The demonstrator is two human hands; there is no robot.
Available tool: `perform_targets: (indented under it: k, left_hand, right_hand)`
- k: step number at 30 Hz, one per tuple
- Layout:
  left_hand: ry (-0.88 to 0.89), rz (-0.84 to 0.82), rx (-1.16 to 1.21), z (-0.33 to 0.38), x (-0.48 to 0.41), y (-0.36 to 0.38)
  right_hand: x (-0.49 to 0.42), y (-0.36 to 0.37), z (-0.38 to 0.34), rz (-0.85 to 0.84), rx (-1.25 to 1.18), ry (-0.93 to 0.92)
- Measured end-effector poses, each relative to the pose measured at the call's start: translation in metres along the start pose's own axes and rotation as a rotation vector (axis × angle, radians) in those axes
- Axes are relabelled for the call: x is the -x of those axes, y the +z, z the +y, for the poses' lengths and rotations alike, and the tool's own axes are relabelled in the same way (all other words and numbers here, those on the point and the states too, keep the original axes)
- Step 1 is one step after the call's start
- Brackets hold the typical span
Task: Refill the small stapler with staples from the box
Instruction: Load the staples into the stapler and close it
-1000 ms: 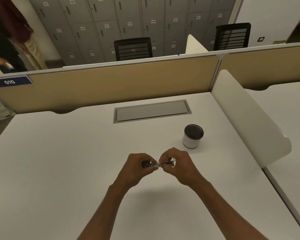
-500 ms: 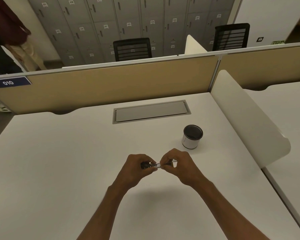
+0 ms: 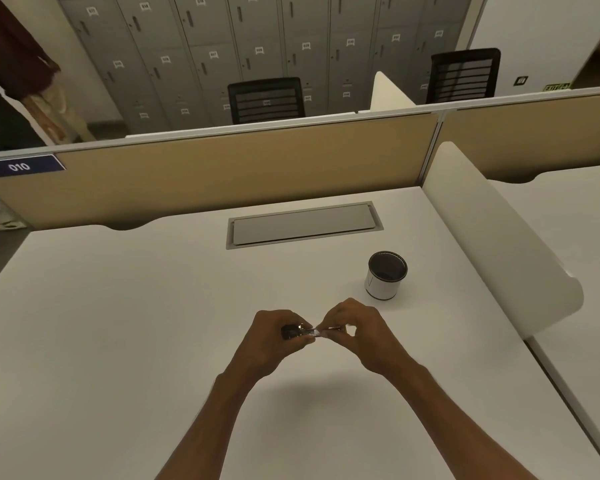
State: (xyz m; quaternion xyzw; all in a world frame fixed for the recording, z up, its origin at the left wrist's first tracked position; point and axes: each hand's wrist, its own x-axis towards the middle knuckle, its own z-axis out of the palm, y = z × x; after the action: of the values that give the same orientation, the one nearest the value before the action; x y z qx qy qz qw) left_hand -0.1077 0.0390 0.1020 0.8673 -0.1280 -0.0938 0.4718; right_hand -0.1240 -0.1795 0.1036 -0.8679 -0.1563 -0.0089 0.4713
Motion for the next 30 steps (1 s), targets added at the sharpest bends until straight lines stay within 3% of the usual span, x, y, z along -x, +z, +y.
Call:
perform_targets:
  k: [8,11,14,18,24,30]
  left_hand:
    - [0.008,0.012,0.035,0.001,0.001,0.003]
    - [0.009,0.036,0.032,0.000,0.001,0.003]
    - [0.004,0.084,-0.005,-0.001,0.000,0.004]
    - [0.022,0.129,-0.050,-0.003,-0.002,0.008]
    - [0.063,0.114,-0.146,-0.008,-0.002,0.015]
    - [0.061,0.149,-0.121,-0.015,-0.004,0.012]
  right_hand:
    - [-0.003,0.004,0.000,0.002,0.009,-0.011]
    - [-0.003,0.005,-0.002,0.050,-0.044,0.077]
    - [-0.001,0.008,-0.006,0.253,-0.276,0.391]
    - [0.001,0.033,-0.017,0.219,-0.926,0.759]
    - [-0.005,0.056,-0.027,0.408,-1.255,0.871]
    - [-0.005,0.049,-0.023,0.407,-1.204,0.773]
